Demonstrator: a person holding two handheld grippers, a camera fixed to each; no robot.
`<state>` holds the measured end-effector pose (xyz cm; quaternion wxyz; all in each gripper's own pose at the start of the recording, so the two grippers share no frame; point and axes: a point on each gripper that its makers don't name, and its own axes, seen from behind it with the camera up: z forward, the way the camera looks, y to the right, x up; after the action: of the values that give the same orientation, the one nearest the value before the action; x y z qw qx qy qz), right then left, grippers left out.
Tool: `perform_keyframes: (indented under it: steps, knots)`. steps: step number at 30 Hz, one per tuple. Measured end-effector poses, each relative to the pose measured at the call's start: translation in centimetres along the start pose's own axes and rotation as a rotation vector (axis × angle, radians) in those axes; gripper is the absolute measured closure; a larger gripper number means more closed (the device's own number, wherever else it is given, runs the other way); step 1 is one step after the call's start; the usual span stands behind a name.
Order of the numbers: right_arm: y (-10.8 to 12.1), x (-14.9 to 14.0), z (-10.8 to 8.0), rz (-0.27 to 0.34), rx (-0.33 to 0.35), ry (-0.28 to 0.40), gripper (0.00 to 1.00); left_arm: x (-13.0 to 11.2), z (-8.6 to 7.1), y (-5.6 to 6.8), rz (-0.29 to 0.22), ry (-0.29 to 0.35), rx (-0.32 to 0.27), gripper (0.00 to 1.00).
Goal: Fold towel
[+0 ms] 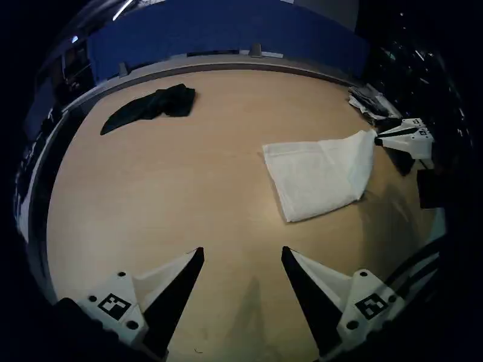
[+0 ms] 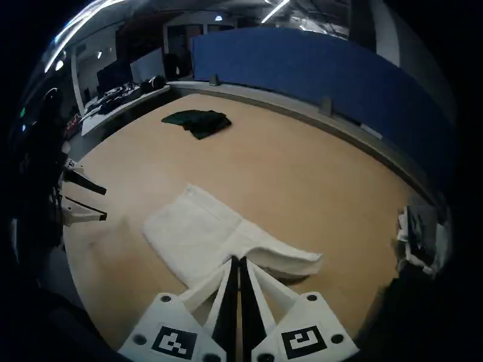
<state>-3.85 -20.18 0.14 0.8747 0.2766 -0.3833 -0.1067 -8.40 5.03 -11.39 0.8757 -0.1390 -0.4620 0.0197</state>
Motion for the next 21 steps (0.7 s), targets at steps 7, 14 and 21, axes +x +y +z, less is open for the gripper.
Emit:
perform_keyframes:
  steps: [7,14,21]
  knots:
    - [-2.8,2.5,1.6,-0.034,0.043,0.015,0.98,0.0,-0.6,-0.9,-0.02,0.017,0.009,0.04]
    - [-5.6,3.7,3.5,-0.063,0.09,0.015,0.98,0.0,-1.4,-2.1,-0.038,0.031,0.023,0.04]
    - [-8.9,4.3,5.5,-0.105,0.152,0.0,0.98,-0.2,-1.9,-3.2,-0.062,0.04,0.031,0.04]
